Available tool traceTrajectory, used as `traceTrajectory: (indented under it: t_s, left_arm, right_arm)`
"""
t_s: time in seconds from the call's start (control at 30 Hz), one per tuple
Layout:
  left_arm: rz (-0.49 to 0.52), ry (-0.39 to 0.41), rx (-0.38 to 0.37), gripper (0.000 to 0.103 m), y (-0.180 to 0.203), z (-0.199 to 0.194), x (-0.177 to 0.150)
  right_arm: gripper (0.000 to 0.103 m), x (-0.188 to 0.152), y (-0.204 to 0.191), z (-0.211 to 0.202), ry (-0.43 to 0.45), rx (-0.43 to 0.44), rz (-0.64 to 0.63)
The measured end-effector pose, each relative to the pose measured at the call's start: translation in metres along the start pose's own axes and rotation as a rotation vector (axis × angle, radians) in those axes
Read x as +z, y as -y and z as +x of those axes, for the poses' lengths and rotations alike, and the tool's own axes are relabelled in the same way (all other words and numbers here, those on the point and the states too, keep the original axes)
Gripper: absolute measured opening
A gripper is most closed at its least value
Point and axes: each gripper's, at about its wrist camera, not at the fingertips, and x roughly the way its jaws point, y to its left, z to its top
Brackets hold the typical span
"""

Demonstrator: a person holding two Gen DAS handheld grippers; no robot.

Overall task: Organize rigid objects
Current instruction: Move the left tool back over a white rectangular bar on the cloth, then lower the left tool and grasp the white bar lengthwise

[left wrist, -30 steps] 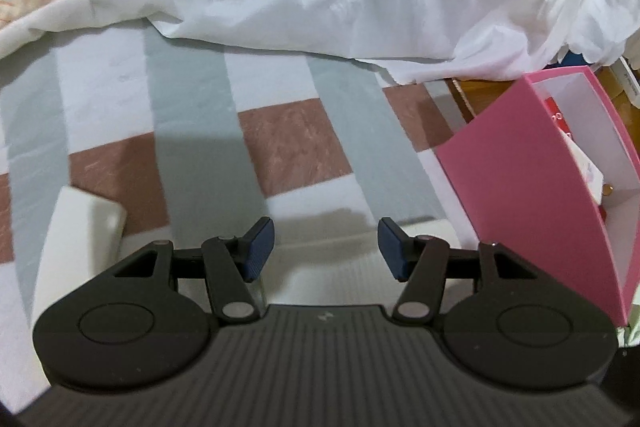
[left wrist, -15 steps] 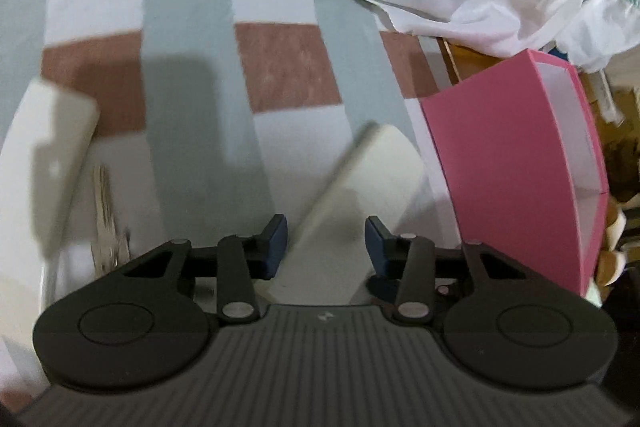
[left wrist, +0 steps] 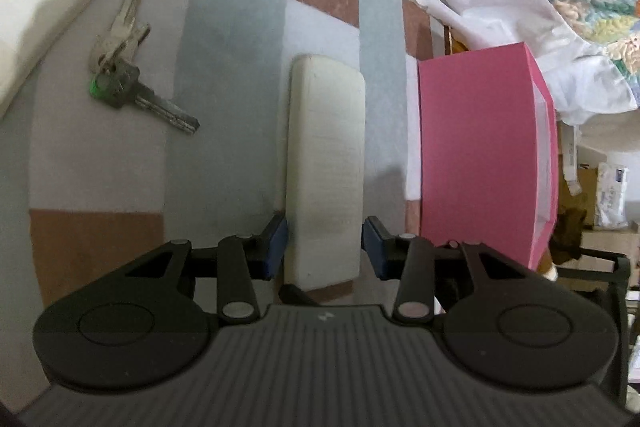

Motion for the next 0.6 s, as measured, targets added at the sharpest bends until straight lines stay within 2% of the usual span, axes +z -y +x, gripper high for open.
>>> traceTrajectory:
  t_s: [0.1, 0.2, 0.3, 0.43, 0.6]
  left_arm:
    - [0.053, 0.085, 0.052, 0.041, 0.008, -0.007, 0.002]
    - [0.084, 0.135, 0.1, 0.041, 0.006, -0.01, 0.005]
    - [0.067, 0.143, 0.069, 0.041, -0.002, -0.009, 0.006]
    - [0.027, 0.087, -0.011, 0.043, -0.007, -0.002, 0.002]
    - [0.071, 0.121, 0.02, 0.042, 0.005, 0.003, -0.009]
  right_arm:
    - [0.074, 0.004, 0.0, 0.007, 0.015, -0.022, 0.02]
    - [0.075, 0.008, -0.004, 0.019, 0.028, -0.072, 0.005]
    - [0.067, 0.01, -0.008, 0.023, 0.056, -0.128, -0.009]
    - [0.063, 0.013, 0.006, 0.018, 0.04, -0.101, 0.095]
    - [0.061, 0.011, 0.021, 0.012, 0.046, -0.036, 0.194]
